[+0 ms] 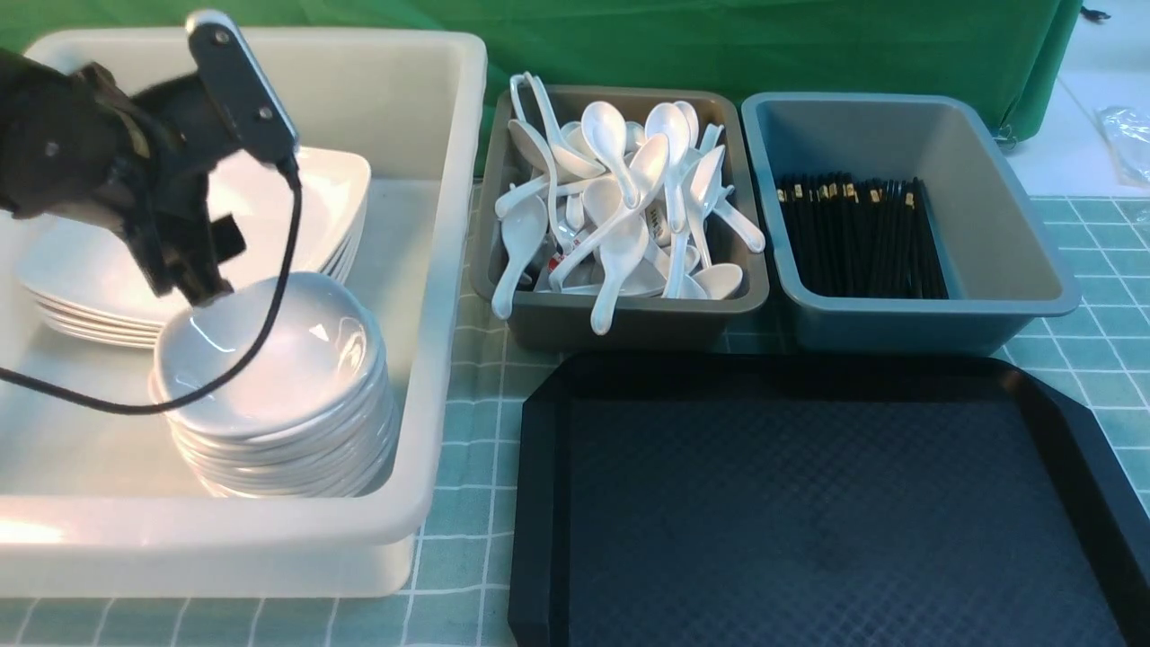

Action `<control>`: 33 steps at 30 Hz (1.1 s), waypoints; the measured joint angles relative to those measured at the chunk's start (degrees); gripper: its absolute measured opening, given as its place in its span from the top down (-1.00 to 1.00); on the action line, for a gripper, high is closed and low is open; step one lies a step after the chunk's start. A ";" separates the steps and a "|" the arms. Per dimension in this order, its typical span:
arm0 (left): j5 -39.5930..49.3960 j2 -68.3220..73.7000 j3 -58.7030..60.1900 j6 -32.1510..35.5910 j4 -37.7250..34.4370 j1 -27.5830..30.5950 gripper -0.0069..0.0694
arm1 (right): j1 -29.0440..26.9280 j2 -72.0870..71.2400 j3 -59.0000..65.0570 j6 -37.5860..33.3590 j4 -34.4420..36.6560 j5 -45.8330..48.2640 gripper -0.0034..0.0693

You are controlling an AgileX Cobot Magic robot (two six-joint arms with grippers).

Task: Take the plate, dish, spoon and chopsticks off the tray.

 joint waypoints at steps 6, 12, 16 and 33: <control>2.22 -13.12 0.18 -2.24 -19.99 -0.47 -0.25 | 0.00 0.00 0.00 -0.02 0.00 1.20 0.85; 0.11 -37.39 10.76 1.72 -44.29 -0.86 0.65 | 0.00 0.00 0.00 0.47 0.00 6.53 0.85; -2.25 -48.73 18.50 3.31 -50.02 -0.86 0.78 | 0.00 0.00 0.00 0.98 0.06 7.50 0.85; -5.94 -76.38 42.45 6.94 -52.03 -0.86 0.79 | 0.00 0.00 0.00 7.09 0.12 7.70 0.82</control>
